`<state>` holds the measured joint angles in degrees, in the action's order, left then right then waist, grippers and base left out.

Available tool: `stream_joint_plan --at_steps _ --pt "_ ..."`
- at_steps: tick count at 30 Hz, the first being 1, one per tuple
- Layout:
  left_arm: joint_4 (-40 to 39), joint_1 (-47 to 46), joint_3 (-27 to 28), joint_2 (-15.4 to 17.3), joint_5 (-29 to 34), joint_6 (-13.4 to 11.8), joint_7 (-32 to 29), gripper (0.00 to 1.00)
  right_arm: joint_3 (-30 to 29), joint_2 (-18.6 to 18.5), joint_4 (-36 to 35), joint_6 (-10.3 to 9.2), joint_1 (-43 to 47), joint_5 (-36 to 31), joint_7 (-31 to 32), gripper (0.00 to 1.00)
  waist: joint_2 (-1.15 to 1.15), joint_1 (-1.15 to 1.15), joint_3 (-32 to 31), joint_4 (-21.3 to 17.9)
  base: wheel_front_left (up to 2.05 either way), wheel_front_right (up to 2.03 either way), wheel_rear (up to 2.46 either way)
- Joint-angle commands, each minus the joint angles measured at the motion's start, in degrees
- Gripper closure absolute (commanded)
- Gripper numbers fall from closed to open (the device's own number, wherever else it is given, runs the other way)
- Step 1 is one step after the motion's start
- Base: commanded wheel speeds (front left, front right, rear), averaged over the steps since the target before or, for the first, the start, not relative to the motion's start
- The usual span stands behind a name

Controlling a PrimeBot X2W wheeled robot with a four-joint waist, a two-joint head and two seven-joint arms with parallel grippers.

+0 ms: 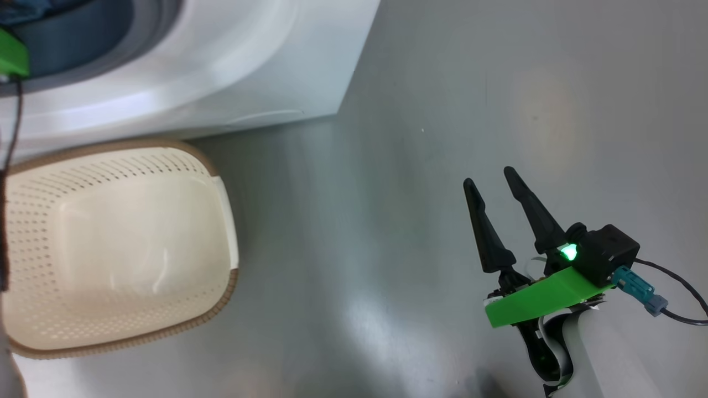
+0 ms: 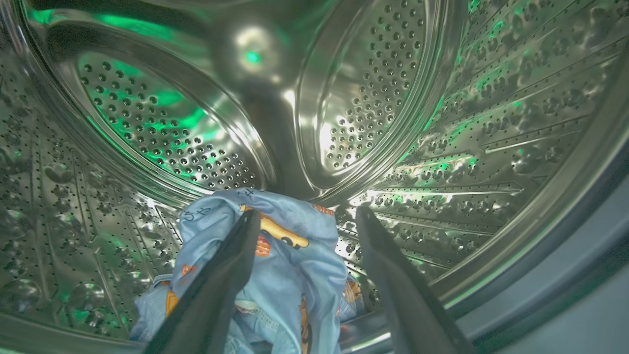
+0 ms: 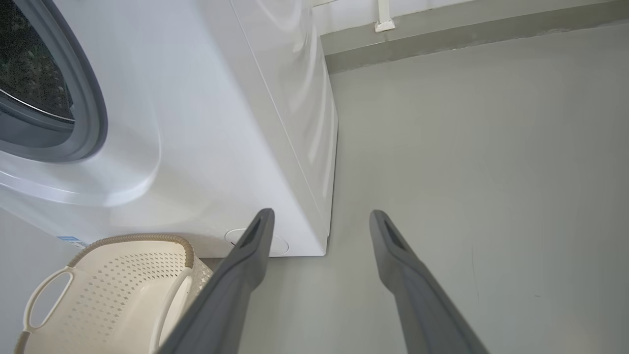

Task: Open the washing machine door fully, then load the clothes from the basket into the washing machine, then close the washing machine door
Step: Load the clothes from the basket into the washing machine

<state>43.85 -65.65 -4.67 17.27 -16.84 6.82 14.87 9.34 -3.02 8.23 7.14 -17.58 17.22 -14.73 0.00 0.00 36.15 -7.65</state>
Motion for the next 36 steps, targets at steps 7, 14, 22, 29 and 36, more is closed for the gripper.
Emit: stream_joint_plan --at_steps 7,14,22,29,36 --pt "-5.01 6.99 1.84 1.32 -0.4 0.23 0.13 0.0 0.72 0.14 -0.02 0.35 2.67 -0.7 -0.27 0.0 0.0 0.0 -5.32 1.78 0.0 0.0 0.0" --pt "-10.09 14.94 3.7 -0.03 -0.52 0.34 0.13 0.0 0.23 0.14 0.77 0.35 3.92 -0.82 -0.27 0.0 0.0 0.0 -9.21 2.11 0.0 0.0 0.0" --pt "-18.01 25.05 6.27 -2.36 0.64 -0.2 0.13 0.0 -0.52 0.14 1.48 0.35 5.92 -1.0 -0.27 0.0 0.0 0.0 -14.34 2.68 0.0 0.0 0.0" --pt "-24.31 33.66 9.27 -4.62 1.43 -1.1 0.13 0.0 -0.81 0.14 1.99 0.35 8.04 -1.5 -0.27 0.0 0.0 0.0 -19.02 3.12 0.0 0.0 0.0" --pt "-29.13 42.3 12.97 -6.17 2.37 -1.51 0.13 0.0 -1.15 0.14 1.99 0.35 9.89 -1.45 -0.27 0.0 0.0 0.0 -22.98 2.88 0.0 0.0 0.0"
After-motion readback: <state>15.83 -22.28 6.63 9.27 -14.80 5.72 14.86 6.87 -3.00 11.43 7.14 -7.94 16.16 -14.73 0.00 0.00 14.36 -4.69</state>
